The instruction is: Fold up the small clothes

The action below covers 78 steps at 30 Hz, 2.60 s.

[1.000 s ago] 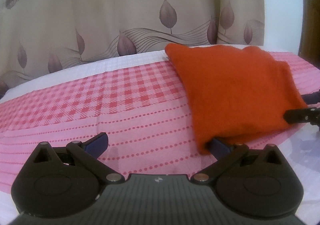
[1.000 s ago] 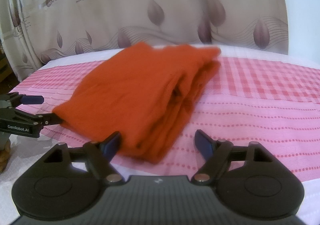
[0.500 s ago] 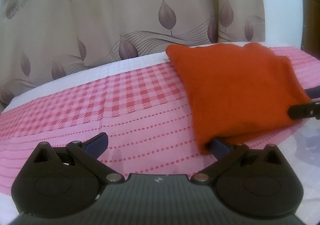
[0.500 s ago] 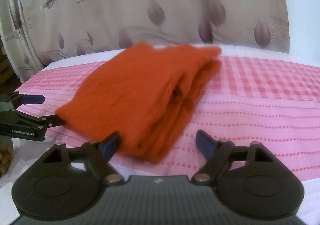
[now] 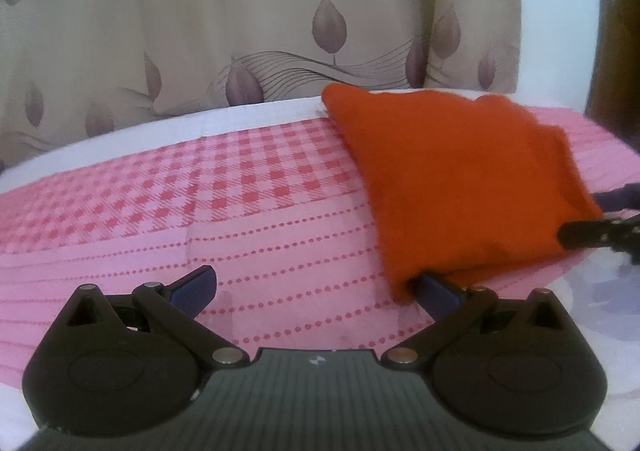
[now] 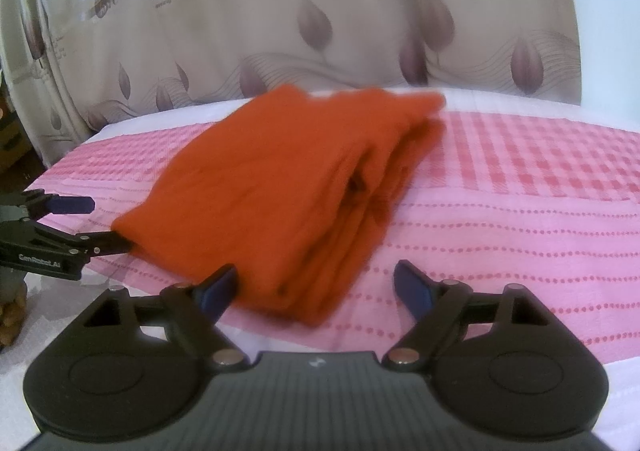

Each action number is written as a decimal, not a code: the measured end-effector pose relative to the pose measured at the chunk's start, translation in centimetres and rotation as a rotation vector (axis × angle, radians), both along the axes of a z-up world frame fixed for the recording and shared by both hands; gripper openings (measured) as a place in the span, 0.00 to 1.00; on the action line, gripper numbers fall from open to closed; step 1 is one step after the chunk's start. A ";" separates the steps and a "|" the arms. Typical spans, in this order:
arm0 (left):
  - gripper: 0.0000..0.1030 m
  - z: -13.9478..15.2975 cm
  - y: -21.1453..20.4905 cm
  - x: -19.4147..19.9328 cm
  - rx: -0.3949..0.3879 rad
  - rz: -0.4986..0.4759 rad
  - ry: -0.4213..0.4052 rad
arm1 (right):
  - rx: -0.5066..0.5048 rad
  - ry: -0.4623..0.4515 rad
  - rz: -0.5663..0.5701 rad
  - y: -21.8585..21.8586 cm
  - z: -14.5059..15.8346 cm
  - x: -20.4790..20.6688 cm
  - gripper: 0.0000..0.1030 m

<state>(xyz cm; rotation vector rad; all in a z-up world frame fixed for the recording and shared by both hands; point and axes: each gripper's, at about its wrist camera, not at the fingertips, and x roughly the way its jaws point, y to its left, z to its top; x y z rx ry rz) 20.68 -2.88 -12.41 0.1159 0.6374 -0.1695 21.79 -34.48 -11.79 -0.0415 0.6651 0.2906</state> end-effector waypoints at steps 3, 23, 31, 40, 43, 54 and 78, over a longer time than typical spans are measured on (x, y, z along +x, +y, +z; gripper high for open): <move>1.00 0.4 0.8 -0.7 -0.068 -0.033 -0.026 | 0.003 0.000 0.000 0.0 0.0 0.0 0.83; 1.00 -0.2 1.4 7.6 -0.588 -0.180 0.094 | 0.441 -0.010 -0.119 -7.2 1.3 0.5 0.98; 1.00 -1.9 1.6 11.4 -0.753 -0.284 0.203 | 0.394 0.081 -0.090 -5.7 1.0 5.9 0.97; 1.00 -2.1 -0.4 14.2 -0.713 -0.388 0.246 | 0.490 0.128 -0.008 -6.5 0.5 10.8 0.98; 1.00 -2.2 -0.4 15.2 -0.752 -0.402 0.258 | 0.525 0.152 0.042 -6.6 0.3 11.8 0.98; 1.00 -1.8 -2.6 15.3 -0.638 -0.421 0.237 | 0.524 0.192 0.132 -5.5 0.0 14.2 1.00; 1.00 -1.4 -5.0 14.2 -0.452 -0.435 0.176 | 0.496 0.165 0.123 -5.3 -0.1 13.5 1.00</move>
